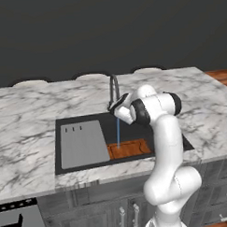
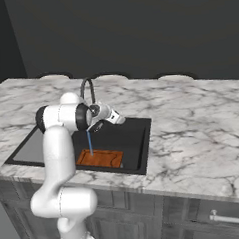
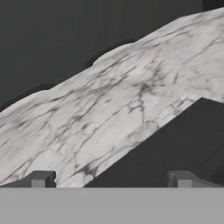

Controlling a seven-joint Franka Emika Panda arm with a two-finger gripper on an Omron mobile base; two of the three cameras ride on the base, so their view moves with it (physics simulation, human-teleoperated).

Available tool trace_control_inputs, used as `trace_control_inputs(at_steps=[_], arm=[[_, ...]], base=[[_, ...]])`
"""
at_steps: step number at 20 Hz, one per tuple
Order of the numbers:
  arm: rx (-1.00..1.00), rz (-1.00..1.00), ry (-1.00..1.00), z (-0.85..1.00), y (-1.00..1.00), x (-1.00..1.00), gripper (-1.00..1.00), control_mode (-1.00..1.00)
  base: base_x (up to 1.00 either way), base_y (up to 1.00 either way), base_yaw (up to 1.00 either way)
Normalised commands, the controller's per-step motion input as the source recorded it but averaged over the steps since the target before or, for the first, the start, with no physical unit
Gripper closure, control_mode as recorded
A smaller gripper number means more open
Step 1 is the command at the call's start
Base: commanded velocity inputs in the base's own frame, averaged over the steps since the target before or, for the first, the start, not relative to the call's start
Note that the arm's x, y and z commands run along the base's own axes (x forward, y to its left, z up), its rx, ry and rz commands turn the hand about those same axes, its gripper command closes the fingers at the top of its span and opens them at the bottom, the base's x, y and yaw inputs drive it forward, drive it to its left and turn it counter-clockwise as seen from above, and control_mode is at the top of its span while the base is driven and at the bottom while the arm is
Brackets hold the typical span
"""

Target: Turn on the sink faucet with hot water and rinse the cutting board for ten seconds, then turn off the faucet. Push the cutting board to reach the water if necessary.

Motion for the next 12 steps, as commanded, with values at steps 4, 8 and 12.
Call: trace_control_inputs(at_steps=[4,8,12], arm=[[0.0,0.08,0.25,0.59,-0.36,-0.2,-1.0,-1.0],[0.02,0.16,0.28,0.66,-0.16,0.0,-1.0,-1.0],[0.04,0.23,0.34,0.53,-0.02,0.17,-1.0,-1.0]], base=[[0.0,0.0,0.0],[0.0,0.0,0.0],[0.0,0.0,0.0]])
